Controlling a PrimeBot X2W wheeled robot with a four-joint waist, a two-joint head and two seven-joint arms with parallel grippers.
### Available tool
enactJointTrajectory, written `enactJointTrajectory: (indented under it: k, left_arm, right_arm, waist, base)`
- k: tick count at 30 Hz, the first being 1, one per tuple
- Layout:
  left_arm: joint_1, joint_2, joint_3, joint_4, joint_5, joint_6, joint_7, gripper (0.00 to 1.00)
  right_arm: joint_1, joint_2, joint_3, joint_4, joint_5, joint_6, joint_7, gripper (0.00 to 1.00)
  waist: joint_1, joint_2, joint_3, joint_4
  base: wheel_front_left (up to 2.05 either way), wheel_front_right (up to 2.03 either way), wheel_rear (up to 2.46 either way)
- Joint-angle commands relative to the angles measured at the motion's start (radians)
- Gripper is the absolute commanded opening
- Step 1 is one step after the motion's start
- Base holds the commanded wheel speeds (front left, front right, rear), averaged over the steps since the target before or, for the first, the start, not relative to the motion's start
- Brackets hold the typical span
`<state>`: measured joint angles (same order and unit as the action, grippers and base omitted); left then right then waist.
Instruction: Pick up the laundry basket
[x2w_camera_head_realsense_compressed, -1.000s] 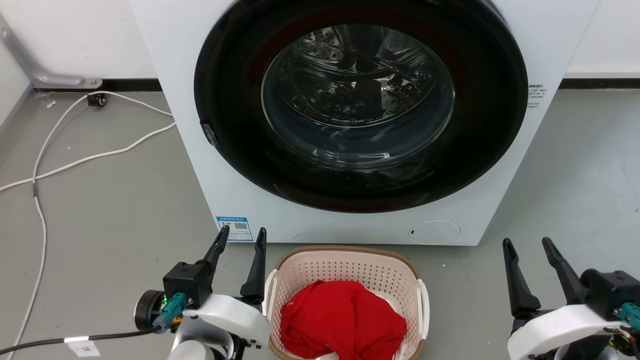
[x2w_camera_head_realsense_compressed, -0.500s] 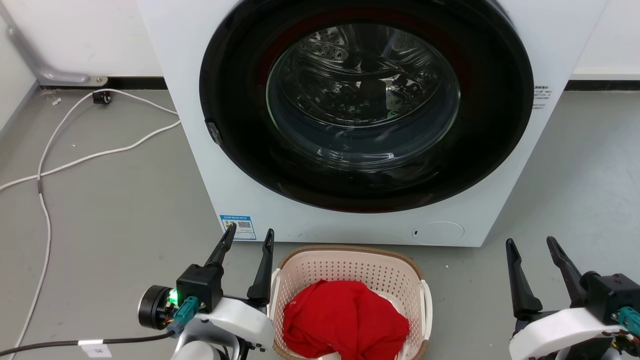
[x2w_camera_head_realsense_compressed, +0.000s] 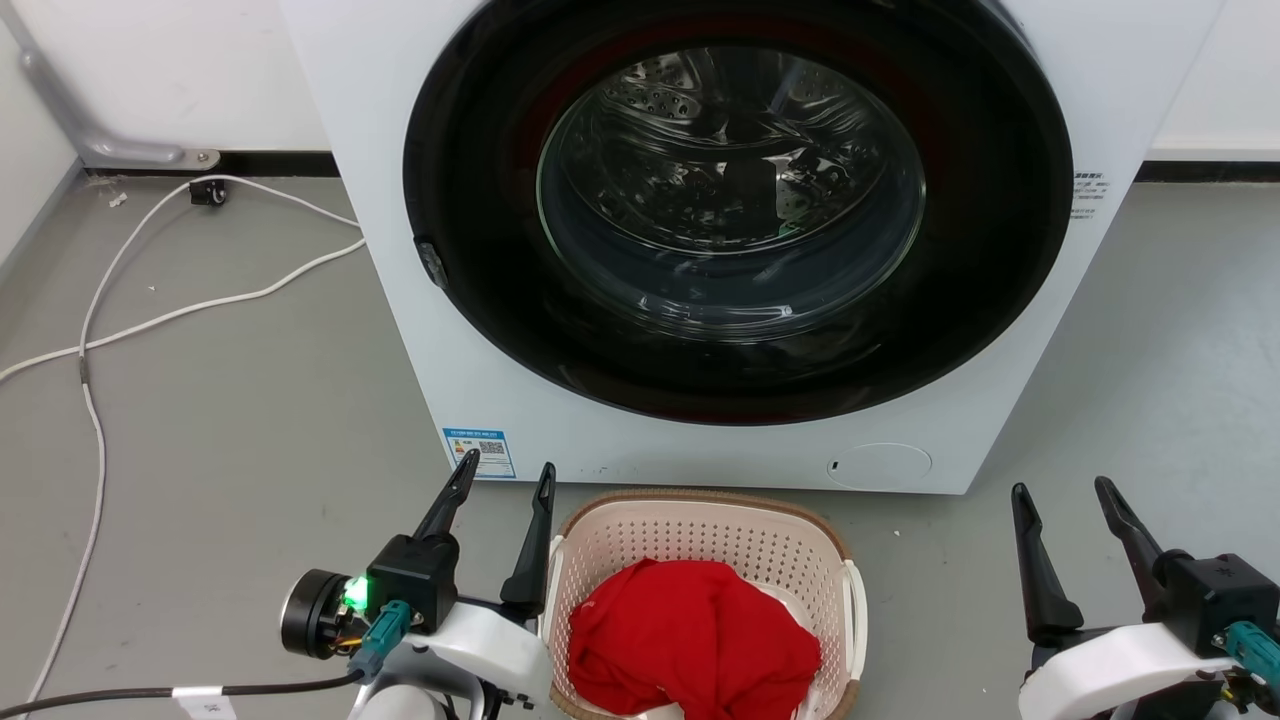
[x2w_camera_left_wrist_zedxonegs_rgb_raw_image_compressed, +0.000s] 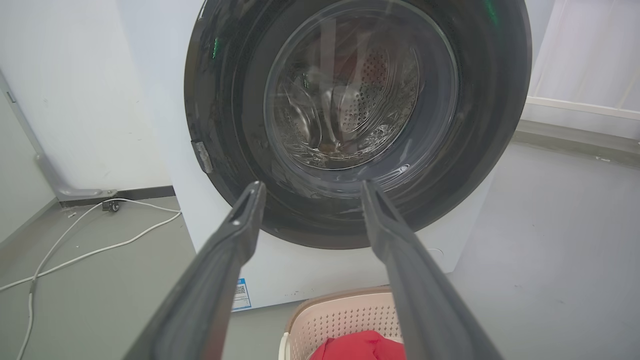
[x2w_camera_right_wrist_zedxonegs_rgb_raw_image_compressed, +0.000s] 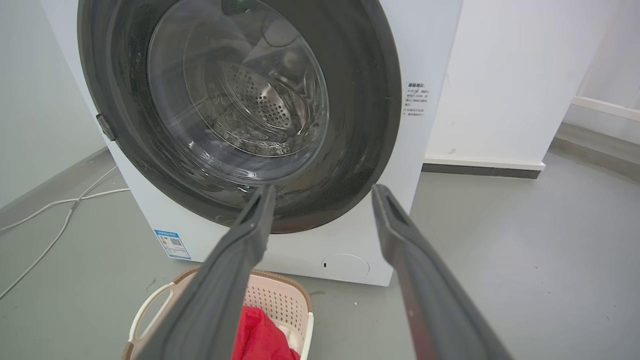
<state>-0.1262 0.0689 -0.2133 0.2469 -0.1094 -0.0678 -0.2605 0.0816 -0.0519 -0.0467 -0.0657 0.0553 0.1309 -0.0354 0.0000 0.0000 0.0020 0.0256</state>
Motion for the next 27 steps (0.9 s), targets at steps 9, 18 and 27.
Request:
enactJointTrajectory:
  k: [9, 18, 27]
  left_arm:
    - [0.006, -0.006, 0.011, 0.011, -0.015, -0.009, -0.005, 1.00]
    - [0.007, -0.011, 0.017, 0.016, -0.018, -0.009, -0.005, 1.00]
    - [-0.008, -0.013, 0.018, 0.015, -0.010, -0.009, -0.005, 1.00]
  right_arm:
    - [-0.011, 0.003, -0.007, 0.023, 0.003, 0.000, -0.012, 1.00]
    - [-0.022, 0.003, -0.009, 0.043, -0.002, 0.000, -0.018, 1.00]
    - [-0.030, 0.003, -0.020, 0.056, 0.007, 0.000, -0.019, 1.00]
  waist:
    - [0.0000, 0.0000, 0.001, 0.003]
    - [0.0000, 0.0000, 0.000, 0.006]
    - [0.0000, 0.0000, 0.015, 0.007]
  base:
    - [0.00, 0.00, 0.00]
    - [0.00, 0.00, 0.00]
    - [0.00, 0.00, 0.00]
